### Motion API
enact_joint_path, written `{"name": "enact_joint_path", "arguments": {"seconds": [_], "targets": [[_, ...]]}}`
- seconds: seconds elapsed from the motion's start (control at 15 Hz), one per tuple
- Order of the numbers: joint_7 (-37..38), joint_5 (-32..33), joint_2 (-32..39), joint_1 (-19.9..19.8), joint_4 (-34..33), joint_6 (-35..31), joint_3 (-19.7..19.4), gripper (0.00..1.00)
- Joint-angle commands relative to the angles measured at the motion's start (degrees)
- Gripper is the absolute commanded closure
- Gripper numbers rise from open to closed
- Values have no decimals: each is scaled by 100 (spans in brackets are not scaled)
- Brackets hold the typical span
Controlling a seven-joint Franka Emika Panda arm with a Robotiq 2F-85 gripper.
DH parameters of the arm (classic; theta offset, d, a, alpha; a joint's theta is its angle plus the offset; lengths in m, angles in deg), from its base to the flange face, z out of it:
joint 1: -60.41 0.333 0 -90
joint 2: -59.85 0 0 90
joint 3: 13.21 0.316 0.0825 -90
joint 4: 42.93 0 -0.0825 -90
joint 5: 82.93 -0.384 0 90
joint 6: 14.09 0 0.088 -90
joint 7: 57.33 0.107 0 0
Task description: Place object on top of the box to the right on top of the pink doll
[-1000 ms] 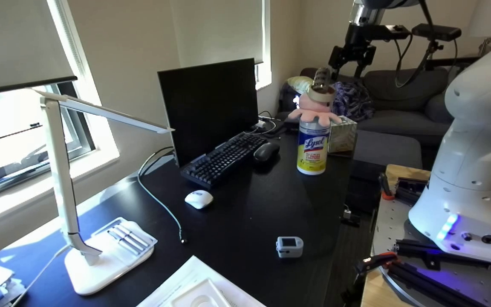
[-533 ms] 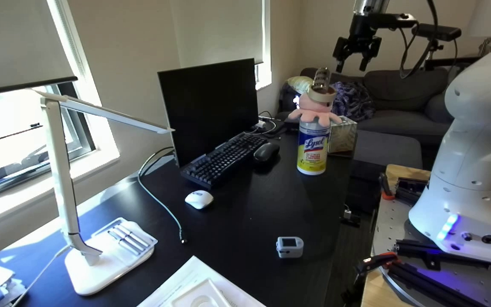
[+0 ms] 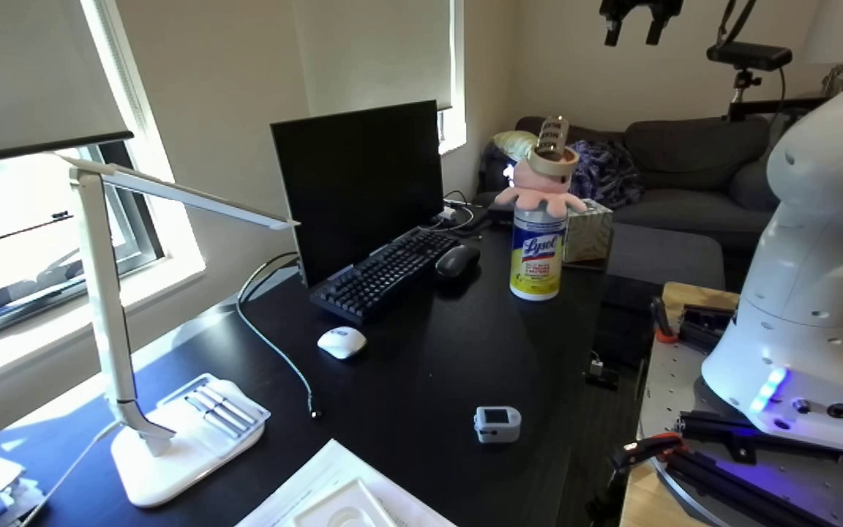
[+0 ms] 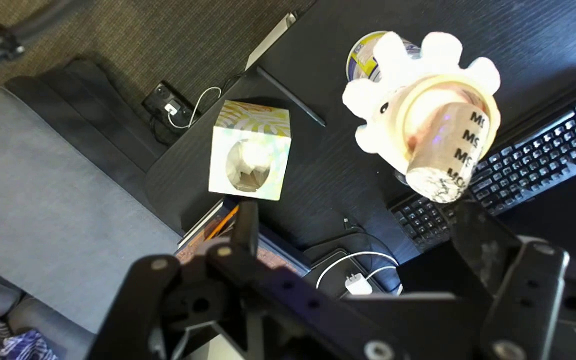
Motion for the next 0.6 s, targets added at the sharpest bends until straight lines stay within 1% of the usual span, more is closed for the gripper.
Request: {"name": "enact_joint_path", "arguments": {"seconds": [0.0,0.07,0.2,0.53], "targets": [[-10,-47,495,192,-916,791,80,0],[17,18,117,152,-443,414,20,0],[14,15,260,223,-713,606,37,0],[13,13,394,234,-770,616,37,0]]}}
